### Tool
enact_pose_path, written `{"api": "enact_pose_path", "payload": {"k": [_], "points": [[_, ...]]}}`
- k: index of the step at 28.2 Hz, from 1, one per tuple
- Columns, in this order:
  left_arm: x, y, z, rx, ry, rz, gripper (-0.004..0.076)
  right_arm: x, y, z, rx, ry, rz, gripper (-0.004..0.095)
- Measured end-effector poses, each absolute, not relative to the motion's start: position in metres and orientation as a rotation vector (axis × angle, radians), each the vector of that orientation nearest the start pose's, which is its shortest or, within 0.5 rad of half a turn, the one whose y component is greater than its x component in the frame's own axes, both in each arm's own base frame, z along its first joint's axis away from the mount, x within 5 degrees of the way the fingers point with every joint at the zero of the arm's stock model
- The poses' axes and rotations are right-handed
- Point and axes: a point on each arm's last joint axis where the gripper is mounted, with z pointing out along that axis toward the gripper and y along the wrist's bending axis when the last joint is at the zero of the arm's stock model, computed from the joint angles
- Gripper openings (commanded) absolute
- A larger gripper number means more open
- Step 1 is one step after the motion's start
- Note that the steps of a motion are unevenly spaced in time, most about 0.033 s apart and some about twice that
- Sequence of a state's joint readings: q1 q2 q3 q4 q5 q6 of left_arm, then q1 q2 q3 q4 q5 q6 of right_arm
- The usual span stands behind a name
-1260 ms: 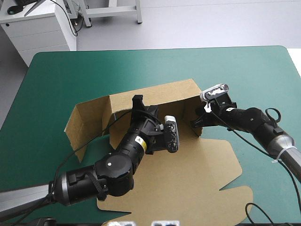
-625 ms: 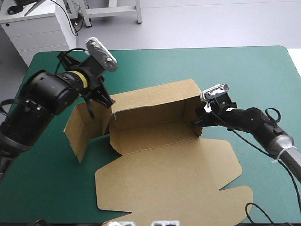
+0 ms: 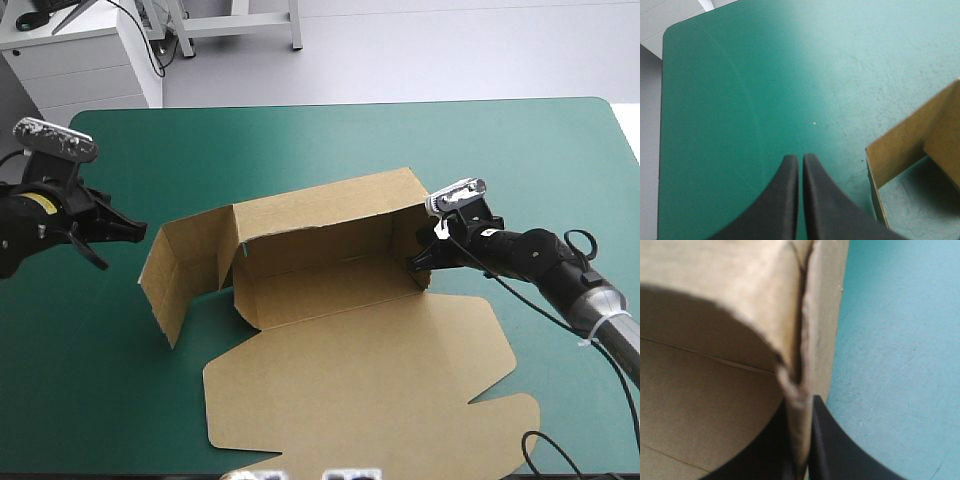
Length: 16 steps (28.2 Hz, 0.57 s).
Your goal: Fold the box
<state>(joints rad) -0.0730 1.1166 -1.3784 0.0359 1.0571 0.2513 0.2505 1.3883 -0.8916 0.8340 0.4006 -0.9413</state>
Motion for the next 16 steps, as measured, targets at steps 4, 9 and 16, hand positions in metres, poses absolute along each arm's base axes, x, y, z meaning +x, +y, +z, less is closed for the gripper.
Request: {"api": "enact_pose_path", "payload": {"k": [4, 9, 16], "points": [[0.193, -0.011, 0.426, 0.372, 2.232, 0.147, 0.0012, 0.271, 0.096, 0.280, -0.630, 2.146, 0.356, -0.0012], [0.190, -0.009, 0.415, 0.380, 2.234, 0.181, 0.0012, 0.253, 0.086, 0.300, -0.634, 2.147, 0.279, -0.0012], [0.191, -0.009, 0.415, 0.379, 2.221, 0.182, 0.0012, 0.243, 0.077, 0.315, -0.547, 2.284, 0.232, -0.0014]]}}
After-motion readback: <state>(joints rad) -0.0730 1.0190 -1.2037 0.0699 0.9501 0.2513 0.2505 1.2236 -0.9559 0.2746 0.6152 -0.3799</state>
